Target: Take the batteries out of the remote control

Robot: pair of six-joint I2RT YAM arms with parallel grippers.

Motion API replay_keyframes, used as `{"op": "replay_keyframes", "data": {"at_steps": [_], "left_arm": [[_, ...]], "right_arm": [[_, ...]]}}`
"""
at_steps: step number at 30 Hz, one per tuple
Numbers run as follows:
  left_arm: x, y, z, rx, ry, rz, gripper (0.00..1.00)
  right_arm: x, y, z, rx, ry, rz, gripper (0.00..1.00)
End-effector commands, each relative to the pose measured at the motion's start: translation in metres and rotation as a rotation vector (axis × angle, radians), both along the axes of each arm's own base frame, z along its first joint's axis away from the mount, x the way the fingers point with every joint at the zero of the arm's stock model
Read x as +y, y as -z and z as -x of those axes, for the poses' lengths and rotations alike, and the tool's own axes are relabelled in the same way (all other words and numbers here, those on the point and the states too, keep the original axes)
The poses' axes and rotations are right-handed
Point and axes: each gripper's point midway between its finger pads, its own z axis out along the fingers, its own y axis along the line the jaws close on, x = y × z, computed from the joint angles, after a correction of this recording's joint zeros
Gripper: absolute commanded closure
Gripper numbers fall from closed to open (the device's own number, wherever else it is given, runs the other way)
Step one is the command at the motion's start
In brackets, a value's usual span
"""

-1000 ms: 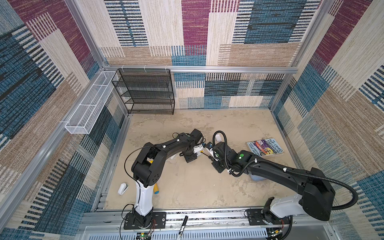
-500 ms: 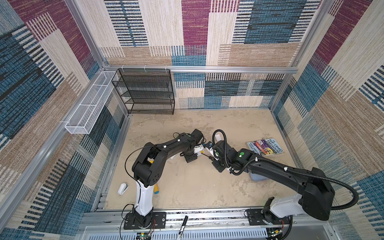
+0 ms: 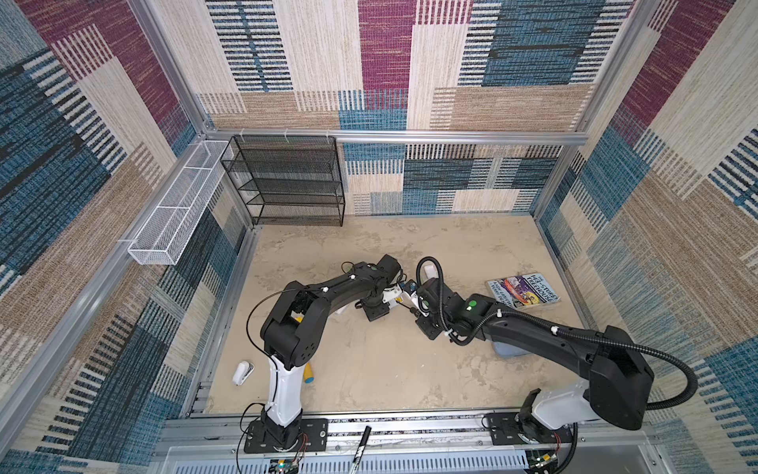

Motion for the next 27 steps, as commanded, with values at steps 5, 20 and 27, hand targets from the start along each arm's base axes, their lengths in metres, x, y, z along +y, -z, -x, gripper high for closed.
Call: {"op": "replay_keyframes", "data": {"at_steps": [5, 20, 27], "left_arm": [[0.004, 0.016, 0.03, 0.161, 0.036, -0.014, 0.43], [-0.004, 0.016, 0.054, 0.289, 0.031, 0.034, 0.43], [0.001, 0.021, 0.05, 0.275, 0.019, 0.002, 0.43]], "right_arm": [[0.002, -0.013, -0.004, -0.063, 0.097, -0.151, 1.0], [-0.002, -0.011, 0.008, -0.046, 0.173, -0.298, 1.0], [-0.008, -0.021, 0.016, -0.021, 0.138, -0.242, 1.0]]}}
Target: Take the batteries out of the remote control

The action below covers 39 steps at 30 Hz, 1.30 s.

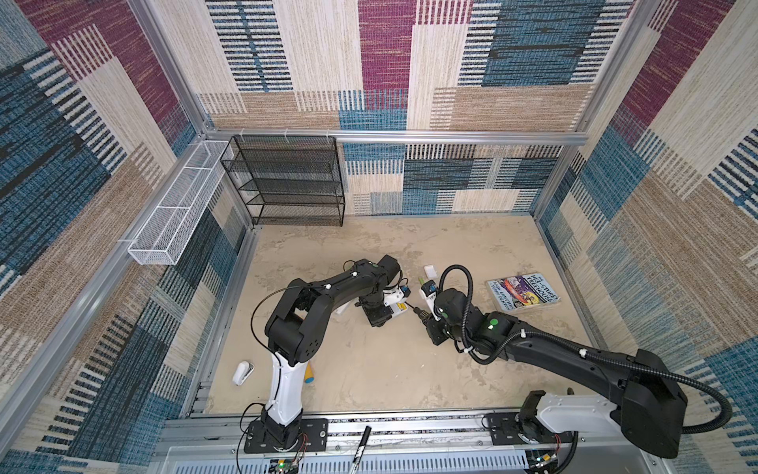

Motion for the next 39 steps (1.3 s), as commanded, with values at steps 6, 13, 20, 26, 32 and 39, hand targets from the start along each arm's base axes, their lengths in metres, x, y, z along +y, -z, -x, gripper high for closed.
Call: {"op": "replay_keyframes", "data": {"at_steps": [6, 13, 20, 26, 32, 39], "left_arm": [[0.015, 0.011, 0.013, 0.052, 0.013, -0.073, 0.43], [0.017, 0.011, 0.011, 0.042, 0.019, -0.085, 0.43], [0.018, 0.011, 0.008, 0.035, 0.026, -0.091, 0.43], [0.026, 0.011, 0.004, 0.039, 0.009, -0.096, 0.43], [0.033, 0.011, 0.0, 0.031, 0.005, -0.113, 0.43], [0.036, 0.012, -0.003, 0.024, 0.009, -0.127, 0.43]], "right_arm": [[0.0, -0.001, 0.014, 0.063, -0.072, 0.046, 1.0], [-0.001, 0.009, 0.015, 0.1, -0.066, 0.07, 1.0], [0.0, 0.001, 0.013, 0.088, -0.053, 0.058, 1.0], [0.004, -0.005, 0.011, 0.097, -0.057, 0.055, 1.0], [0.004, -0.004, 0.011, 0.116, -0.057, 0.076, 1.0], [0.006, -0.001, 0.01, 0.124, -0.065, 0.087, 1.0]]}}
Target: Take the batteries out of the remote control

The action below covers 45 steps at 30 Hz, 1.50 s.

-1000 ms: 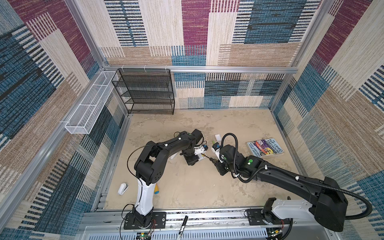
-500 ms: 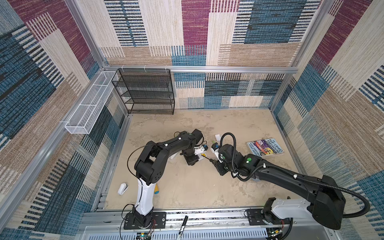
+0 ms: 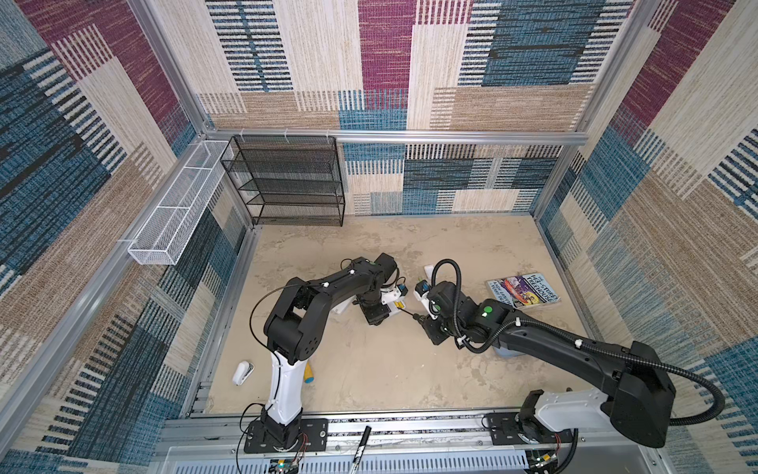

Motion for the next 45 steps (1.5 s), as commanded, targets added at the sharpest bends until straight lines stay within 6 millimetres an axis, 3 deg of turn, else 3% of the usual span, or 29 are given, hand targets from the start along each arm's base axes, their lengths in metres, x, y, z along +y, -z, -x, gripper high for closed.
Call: {"op": "replay_keyframes", "data": {"at_steps": [1, 13, 23, 45], "left_arm": [[0.024, 0.011, 0.006, 0.028, 0.017, -0.116, 0.43], [0.023, 0.012, 0.006, 0.029, 0.017, -0.11, 0.43], [0.016, 0.012, 0.018, 0.084, 0.008, -0.063, 0.43], [0.019, 0.014, 0.022, 0.1, -0.013, -0.071, 0.42]], "right_arm": [[0.003, 0.0, -0.002, 0.0, -0.006, -0.002, 1.0], [0.006, 0.009, -0.008, -0.008, -0.008, 0.021, 1.0], [0.012, -0.002, -0.017, -0.108, 0.052, -0.122, 1.0], [0.006, -0.013, -0.028, -0.175, 0.12, -0.145, 1.0]]}}
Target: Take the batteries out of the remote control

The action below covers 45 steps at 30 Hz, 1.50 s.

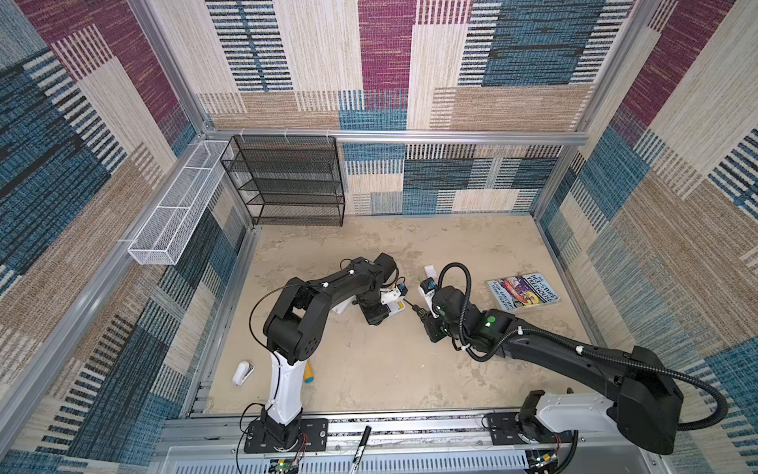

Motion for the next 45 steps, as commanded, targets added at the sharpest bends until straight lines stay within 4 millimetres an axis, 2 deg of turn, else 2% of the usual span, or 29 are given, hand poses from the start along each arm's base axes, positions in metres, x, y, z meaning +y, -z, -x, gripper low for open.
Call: {"op": "replay_keyframes", "data": {"at_steps": [1, 8, 15, 22, 30, 39, 45], "left_arm": [[0.019, 0.011, 0.019, 0.083, -0.02, -0.079, 0.42], [0.021, 0.011, 0.015, 0.063, -0.109, -0.094, 0.42], [0.016, 0.012, 0.022, 0.081, -0.187, -0.073, 0.42], [0.013, 0.015, 0.029, 0.097, -0.243, -0.079, 0.42], [-0.009, 0.015, 0.042, 0.173, -0.38, -0.005, 0.43], [-0.022, 0.014, 0.051, 0.217, -0.424, 0.038, 0.44], [-0.019, 0.019, 0.055, 0.222, -0.422, 0.023, 0.44]], "right_arm": [[0.007, -0.01, -0.008, -0.034, 0.018, -0.046, 1.0], [0.01, -0.001, 0.009, 0.067, -0.004, -0.077, 1.0], [0.01, 0.011, 0.022, 0.137, 0.002, -0.111, 1.0], [0.009, 0.02, 0.013, 0.154, 0.05, -0.06, 1.0], [0.01, 0.029, 0.003, 0.153, 0.112, -0.013, 1.0], [0.014, 0.054, 0.009, 0.121, 0.166, 0.065, 1.0], [0.019, 0.059, 0.01, 0.115, 0.154, 0.06, 1.0]]}}
